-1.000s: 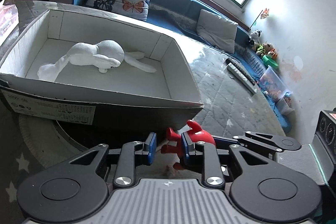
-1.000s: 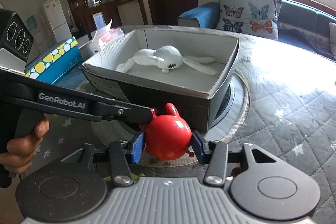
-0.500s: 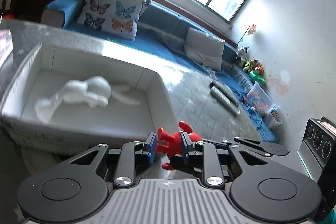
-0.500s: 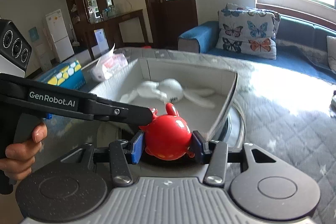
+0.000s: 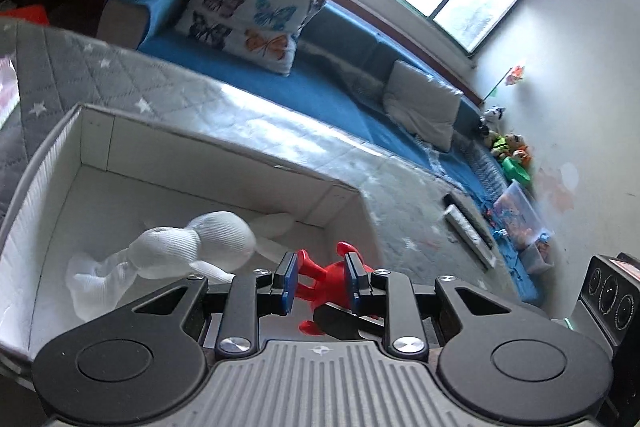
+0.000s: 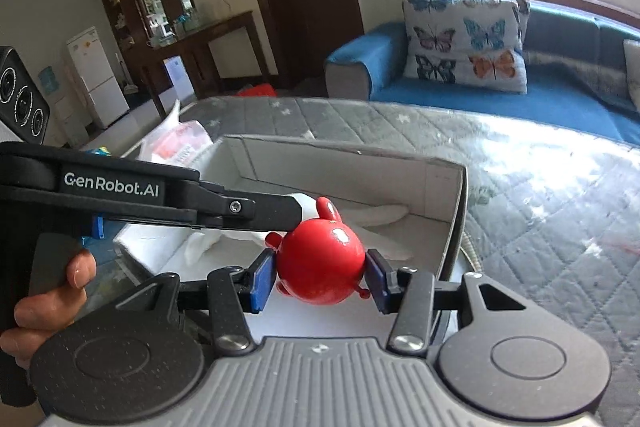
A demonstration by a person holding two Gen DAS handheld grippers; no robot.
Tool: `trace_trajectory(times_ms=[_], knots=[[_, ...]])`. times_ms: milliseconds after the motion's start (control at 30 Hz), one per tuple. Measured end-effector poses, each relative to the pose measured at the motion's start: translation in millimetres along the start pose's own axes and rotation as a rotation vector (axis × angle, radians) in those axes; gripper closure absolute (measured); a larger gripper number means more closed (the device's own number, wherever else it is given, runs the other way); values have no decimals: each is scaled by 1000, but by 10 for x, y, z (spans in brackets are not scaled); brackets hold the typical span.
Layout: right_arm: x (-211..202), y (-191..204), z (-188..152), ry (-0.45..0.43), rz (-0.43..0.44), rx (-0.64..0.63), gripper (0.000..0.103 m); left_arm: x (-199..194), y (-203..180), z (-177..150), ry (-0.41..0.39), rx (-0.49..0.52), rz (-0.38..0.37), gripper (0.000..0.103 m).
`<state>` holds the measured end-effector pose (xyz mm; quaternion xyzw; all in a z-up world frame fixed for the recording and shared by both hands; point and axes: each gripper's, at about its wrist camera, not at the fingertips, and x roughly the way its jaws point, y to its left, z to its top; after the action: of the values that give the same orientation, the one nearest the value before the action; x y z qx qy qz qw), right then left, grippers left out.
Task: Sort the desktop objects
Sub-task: 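Carry the red toy into the shoebox and open the right tool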
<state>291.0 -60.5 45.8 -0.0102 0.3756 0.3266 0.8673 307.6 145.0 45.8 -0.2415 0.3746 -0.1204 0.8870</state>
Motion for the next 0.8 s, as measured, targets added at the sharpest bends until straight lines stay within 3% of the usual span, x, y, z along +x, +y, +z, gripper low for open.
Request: trace_trajectory(times_ms=[300,600,800], knots=[[449,-96,-11,90,-42,6,55,299,217,-1,42,-21,39,76],[611,109,-26,132,-164,-142,55,359,303,-70,58,-22,69,76],[645,153,-9,150,-163,-160,54,325,303,-75,57,-14,77,76]])
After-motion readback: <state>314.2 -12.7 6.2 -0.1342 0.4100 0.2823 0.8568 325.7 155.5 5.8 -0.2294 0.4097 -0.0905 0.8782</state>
